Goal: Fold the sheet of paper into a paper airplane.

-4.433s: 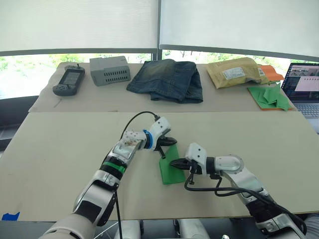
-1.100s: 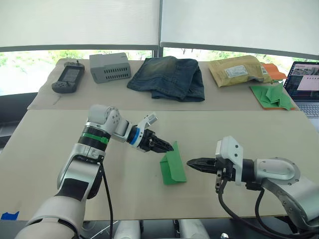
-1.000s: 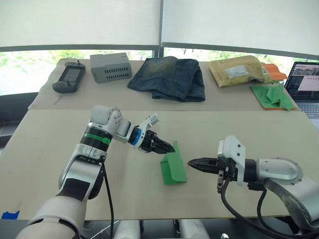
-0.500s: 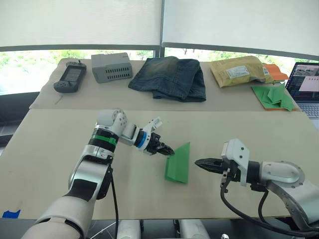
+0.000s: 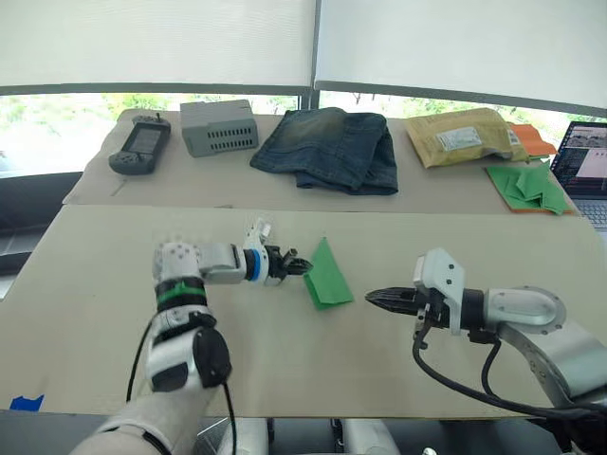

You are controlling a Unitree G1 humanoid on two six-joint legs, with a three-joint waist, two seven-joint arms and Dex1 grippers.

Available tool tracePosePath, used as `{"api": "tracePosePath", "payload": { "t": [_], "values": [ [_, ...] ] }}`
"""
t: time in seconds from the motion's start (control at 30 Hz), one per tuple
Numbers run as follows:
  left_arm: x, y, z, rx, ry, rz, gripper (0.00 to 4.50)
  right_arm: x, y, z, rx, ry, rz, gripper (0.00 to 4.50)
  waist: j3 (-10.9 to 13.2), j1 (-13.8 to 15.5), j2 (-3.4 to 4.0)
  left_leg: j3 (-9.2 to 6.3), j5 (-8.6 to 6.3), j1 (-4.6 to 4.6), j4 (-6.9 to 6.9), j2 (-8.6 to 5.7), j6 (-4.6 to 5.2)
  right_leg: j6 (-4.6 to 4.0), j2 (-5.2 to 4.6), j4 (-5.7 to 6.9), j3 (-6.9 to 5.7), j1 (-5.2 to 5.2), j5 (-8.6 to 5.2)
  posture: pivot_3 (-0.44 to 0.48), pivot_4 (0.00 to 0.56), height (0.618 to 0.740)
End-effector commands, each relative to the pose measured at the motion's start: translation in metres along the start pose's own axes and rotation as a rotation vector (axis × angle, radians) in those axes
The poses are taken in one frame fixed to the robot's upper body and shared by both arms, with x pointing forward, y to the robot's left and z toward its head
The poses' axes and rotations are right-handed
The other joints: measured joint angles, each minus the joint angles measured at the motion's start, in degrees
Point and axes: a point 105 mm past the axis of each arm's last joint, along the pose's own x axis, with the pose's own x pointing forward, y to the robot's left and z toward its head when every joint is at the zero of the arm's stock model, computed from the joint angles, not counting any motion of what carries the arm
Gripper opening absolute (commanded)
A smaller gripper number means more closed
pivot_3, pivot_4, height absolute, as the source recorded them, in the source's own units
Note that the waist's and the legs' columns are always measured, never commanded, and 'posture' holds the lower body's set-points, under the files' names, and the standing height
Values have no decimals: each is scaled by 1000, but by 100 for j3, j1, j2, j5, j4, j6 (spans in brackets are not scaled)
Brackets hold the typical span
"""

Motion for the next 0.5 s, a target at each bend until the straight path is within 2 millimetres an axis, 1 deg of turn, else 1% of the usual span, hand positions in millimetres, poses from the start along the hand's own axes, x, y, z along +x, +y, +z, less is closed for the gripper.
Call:
{"api": "tracePosePath", "payload": {
  "t": [0.03,0.07,0.1,0.17,0.23,0.27,0.33,0.4,0.43,0.5],
  "values": [
    [-8,-7,2,-5,-116,16,30,0,-2,10,-51,-25,14,0,0,18,-1,0,0,1,0,-14,0,8,-15,-1,0,1,1,0,150,728],
    [-9,-7,0,-9,-129,22,30,1,-3,10,-53,-26,15,0,0,22,-1,0,0,1,1,-26,-1,15,-26,-2,2,4,1,0,150,728],
    [-9,-10,-4,-2,-131,9,278,1,-3,10,-56,-24,19,0,1,16,-2,1,1,0,2,-36,-1,24,-32,-10,7,7,6,0,150,728],
    [-10,-15,-9,14,-131,-8,856,1,-4,10,-60,-21,24,0,3,-5,-5,2,1,0,4,-38,-2,32,-33,-17,11,10,11,0,150,728],
    [-16,-19,-9,40,-128,-34,1493,2,-4,11,-57,-23,27,0,3,12,-5,0,3,2,4,-43,-4,32,-32,-15,10,12,11,0,150,728],
    [-21,-18,-8,58,-125,-33,1887,2,-3,11,-45,-29,27,0,3,21,-5,-2,5,2,4,-43,-7,32,-31,-14,9,12,11,0,150,728],
    [-37,-19,-7,152,-91,-54,2597,5,-1,14,38,-62,27,0,3,20,-5,-8,10,4,3,-48,-15,32,-25,-11,7,14,11,0,150,728],
    [-66,-19,-3,254,-56,-78,3207,12,3,18,72,-94,27,0,4,-60,-6,-12,16,7,0,-45,-25,26,-13,-1,6,10,12,0,150,728],
    [-78,-18,-1,288,-45,-71,3593,15,4,19,62,-101,11,0,4,-101,-6,-15,19,8,-2,-42,-30,21,-7,5,4,7,11,0,150,728],
    [-100,-17,5,356,-40,-40,4261,23,2,19,49,-106,-40,639,5,-150,-3,-22,27,14,-9,-38,-42,6,3,19,-1,-1,4,0,150,728]
  ]
}}
